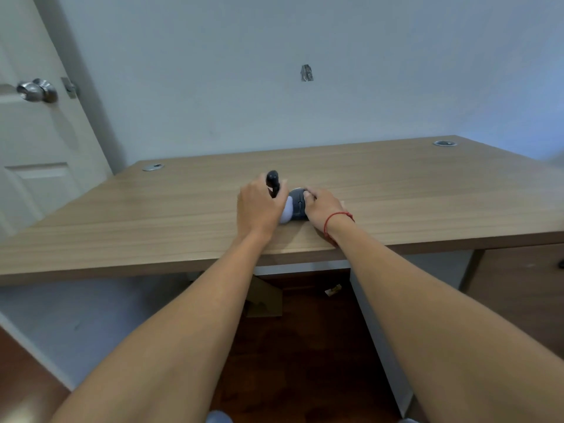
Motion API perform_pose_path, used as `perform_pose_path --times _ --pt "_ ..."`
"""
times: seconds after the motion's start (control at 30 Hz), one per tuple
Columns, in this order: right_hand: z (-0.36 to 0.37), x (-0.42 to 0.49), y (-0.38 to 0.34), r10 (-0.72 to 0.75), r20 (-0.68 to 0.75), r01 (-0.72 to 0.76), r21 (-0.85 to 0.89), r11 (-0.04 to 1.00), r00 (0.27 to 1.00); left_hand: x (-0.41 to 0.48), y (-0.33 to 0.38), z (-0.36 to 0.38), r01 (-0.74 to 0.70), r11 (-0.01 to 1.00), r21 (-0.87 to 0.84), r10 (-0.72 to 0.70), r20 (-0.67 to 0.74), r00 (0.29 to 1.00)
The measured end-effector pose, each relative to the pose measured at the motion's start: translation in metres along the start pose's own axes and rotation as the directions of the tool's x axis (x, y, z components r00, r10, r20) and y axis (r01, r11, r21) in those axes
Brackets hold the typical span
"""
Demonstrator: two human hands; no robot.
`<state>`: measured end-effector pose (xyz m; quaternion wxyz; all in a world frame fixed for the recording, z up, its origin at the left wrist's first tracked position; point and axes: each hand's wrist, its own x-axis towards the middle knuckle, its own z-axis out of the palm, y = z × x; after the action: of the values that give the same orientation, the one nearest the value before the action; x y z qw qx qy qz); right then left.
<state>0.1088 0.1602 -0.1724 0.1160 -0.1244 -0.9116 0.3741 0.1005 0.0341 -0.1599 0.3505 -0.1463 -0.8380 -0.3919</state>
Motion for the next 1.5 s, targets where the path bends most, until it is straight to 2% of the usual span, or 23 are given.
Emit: perform_pose_path --times 0.17,0.37,0.5,0.67,0.83,0.9,0.97,1.03,1.1,1.13,1.17,1.27,1.3,1.4,1.5 --pt "0.001 0.000 0.000 -0.004 -0.010 0.004 -0.008 1.000 1.000 -0.006 0.004 -0.005 -0.027 0.998 -0.048 0.025 -0.043 0.999" --pt "0.001 -0.002 -0.001 0.008 -0.023 -0.009 -0.046 0.999 1.000 -0.008 0.003 -0.007 0.039 0.997 0.068 -0.039 -0.002 0.999" --pt "0.001 -0.003 -0.001 0.002 -0.041 -0.004 -0.049 0.999 0.999 -0.005 0.001 -0.009 0.011 0.994 -0.106 -0.013 -0.019 1.000" --pt "0.001 -0.015 -0.005 -0.008 -0.073 0.002 -0.081 0.997 0.997 -0.001 -0.012 -0.006 0.127 0.990 -0.066 -0.122 0.065 0.990" --pt "0.000 -0.028 -0.009 -0.038 -0.059 0.030 -0.124 0.992 0.998 0.008 -0.018 -0.002 0.194 0.964 -0.182 -0.191 0.033 0.981" --pt "-0.001 -0.029 -0.009 -0.062 -0.070 0.053 -0.126 0.991 0.996 0.012 -0.014 -0.002 0.173 0.961 -0.214 -0.167 0.046 0.985" --pt "-0.003 -0.029 -0.008 -0.062 -0.062 0.056 -0.093 0.994 0.996 0.014 -0.013 0.000 0.104 0.966 -0.239 -0.085 0.087 0.993" --pt "-0.007 -0.030 -0.008 -0.053 -0.039 0.051 -0.053 0.997 0.998 0.012 -0.018 0.001 0.038 0.990 -0.134 -0.019 0.139 0.990" --pt "-0.010 -0.032 -0.007 -0.044 -0.015 0.043 -0.024 0.999 0.999 0.010 -0.029 0.001 0.017 1.000 0.012 -0.019 0.145 0.989" --pt "-0.011 -0.033 -0.006 -0.039 -0.007 0.039 -0.018 0.999 0.999 0.011 -0.031 -0.001 0.018 0.999 0.026 -0.022 0.131 0.991" --pt "-0.011 -0.032 -0.005 -0.033 -0.003 0.033 -0.016 0.999 0.999 0.013 -0.032 -0.003 0.008 1.000 0.011 -0.009 0.109 0.994" --pt "-0.008 -0.027 -0.005 -0.055 -0.007 0.055 -0.002 0.998 0.998 0.021 -0.017 -0.009 0.037 0.975 -0.221 -0.039 -0.006 0.999" --pt "-0.007 -0.026 -0.004 -0.070 -0.012 0.070 0.013 0.997 0.998 0.023 -0.013 -0.009 0.015 0.970 -0.242 -0.018 -0.009 1.000" --pt "-0.007 -0.024 -0.002 -0.086 -0.002 0.085 0.068 0.994 0.996 0.021 -0.015 -0.005 -0.099 0.995 -0.024 0.102 0.124 0.987" --pt "-0.008 -0.024 0.000 -0.073 0.005 0.072 0.111 0.991 0.997 0.024 -0.021 -0.010 -0.079 0.995 0.061 0.069 0.155 0.986"
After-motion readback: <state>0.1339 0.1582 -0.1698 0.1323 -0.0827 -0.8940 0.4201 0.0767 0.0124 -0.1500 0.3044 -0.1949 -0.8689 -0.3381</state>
